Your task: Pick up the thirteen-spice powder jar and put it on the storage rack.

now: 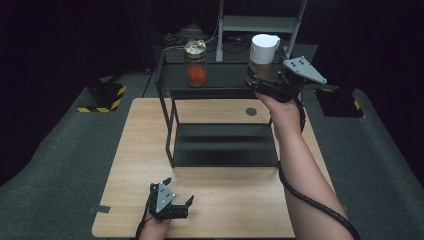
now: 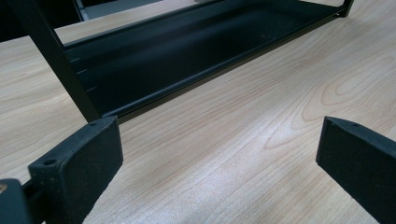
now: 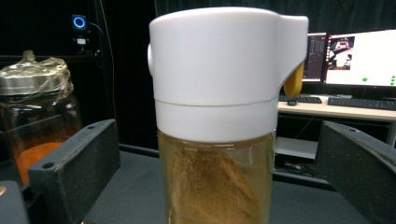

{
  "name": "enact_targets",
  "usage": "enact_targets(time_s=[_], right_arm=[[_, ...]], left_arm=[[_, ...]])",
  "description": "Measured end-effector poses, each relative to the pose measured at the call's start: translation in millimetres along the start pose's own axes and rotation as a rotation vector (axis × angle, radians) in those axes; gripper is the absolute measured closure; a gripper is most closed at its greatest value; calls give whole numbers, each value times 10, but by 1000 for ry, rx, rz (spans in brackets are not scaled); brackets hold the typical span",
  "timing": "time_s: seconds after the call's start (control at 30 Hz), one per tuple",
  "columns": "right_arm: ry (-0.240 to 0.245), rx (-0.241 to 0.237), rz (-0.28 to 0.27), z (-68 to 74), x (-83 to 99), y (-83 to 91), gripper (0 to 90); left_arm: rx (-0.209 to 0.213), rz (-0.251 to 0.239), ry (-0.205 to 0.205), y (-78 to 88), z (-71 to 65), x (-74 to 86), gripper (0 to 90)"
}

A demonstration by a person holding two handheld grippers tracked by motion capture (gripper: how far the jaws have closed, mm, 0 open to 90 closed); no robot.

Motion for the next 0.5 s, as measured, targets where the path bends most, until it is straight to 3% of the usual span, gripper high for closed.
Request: enact_targets(time_s=[0.2, 0.5], right_arm=[[-14, -17, -11, -19, 3, 117, 0], [7, -39, -13, -13, 13, 319, 0]], left_arm=[[-2, 2, 5, -2, 2, -3, 8], [-3, 5, 1, -6, -4, -9, 8]])
Point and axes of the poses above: each handheld gripper's, and its own axes: y roughly backward along the jaws, x roughly out of its underside, z roughly to its left, the point moved 1 cm from there along -y, roughly forward along the jaws, and after that the axes turned 2 degrees about -y, right-handed, at the moved point
